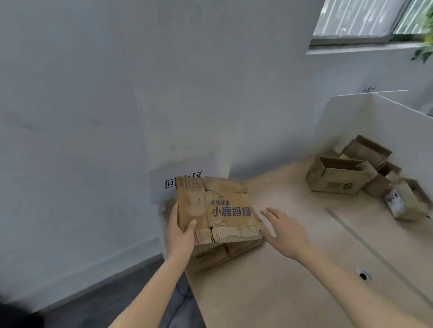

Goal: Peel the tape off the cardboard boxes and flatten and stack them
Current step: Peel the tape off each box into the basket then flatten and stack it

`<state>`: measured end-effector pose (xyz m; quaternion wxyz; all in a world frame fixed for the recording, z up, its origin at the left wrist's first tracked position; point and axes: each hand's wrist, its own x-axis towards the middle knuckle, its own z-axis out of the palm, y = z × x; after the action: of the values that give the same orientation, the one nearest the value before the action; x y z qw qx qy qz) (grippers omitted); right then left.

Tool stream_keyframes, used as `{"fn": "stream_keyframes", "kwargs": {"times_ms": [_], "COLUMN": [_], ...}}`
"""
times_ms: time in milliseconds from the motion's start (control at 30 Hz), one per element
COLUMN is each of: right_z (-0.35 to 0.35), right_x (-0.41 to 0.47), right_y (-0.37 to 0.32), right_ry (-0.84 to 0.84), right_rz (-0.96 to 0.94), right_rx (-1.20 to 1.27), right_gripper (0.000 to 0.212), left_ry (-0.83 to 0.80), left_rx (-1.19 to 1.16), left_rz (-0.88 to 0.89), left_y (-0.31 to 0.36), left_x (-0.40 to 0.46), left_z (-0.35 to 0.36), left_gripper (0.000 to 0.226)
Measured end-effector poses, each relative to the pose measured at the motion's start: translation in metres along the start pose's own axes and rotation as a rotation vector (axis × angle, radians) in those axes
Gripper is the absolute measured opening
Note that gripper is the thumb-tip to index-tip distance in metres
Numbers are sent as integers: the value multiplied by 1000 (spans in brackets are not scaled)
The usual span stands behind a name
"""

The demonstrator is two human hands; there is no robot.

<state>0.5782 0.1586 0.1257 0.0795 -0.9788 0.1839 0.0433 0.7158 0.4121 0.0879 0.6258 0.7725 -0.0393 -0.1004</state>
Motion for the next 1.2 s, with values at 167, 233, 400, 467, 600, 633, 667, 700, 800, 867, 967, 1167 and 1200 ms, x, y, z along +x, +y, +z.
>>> {"fn": "stream_keyframes", "kwargs": {"times_ms": [167, 233, 400, 467, 600, 633, 667, 700, 800, 867, 967, 1167, 1200], "right_z": [54, 78, 133, 148, 162, 164, 166, 167, 173, 176, 180, 172, 167], "right_x": [73, 96, 134, 142, 149, 150, 150, 151, 151, 151, 150, 146, 144], "right_y": [-11, -18, -37, -43, -47, -47, -46, -45, -44, -42, -40, -43, -43], "right_ry": [-107, -150, -329, -378, -369, -361, -353, -344, -326, -320, -305, -269, -248], "right_rz": [-11, -15, -11, 23, 40, 39, 37, 35, 24, 16, 8, 13, 11], "right_rx": [-13, -2, 26, 39, 31, 25, 22, 20, 19, 17, 13, 10, 16], "right_gripper": [65, 64, 65, 66, 69, 69, 69, 69, 68, 68, 66, 65, 66], "left_ry": [4, 24, 66, 45, -65, -115, -175, -243, -430, -455, -452, -473, -467], "left_rx": [-4, 17, 89, 182, 716, 815, 899, 974, 1130, 1173, 1215, 1217, 1206], "left_rz": [-98, -153, -233, -203, 7, 102, 201, 294, 406, 403, 403, 368, 372], "left_y": [-62, -84, -121, -128, -140, -145, -149, -154, -167, -171, -171, -150, -144], "left_x": [61, 73, 84, 82, 83, 86, 89, 92, 100, 103, 103, 102, 101], "left_z": [36, 45, 51, 52, 45, 43, 43, 42, 44, 45, 45, 46, 46], "left_gripper": [70, 70, 71, 76, 92, 88, 81, 75, 74, 78, 79, 78, 77]}}
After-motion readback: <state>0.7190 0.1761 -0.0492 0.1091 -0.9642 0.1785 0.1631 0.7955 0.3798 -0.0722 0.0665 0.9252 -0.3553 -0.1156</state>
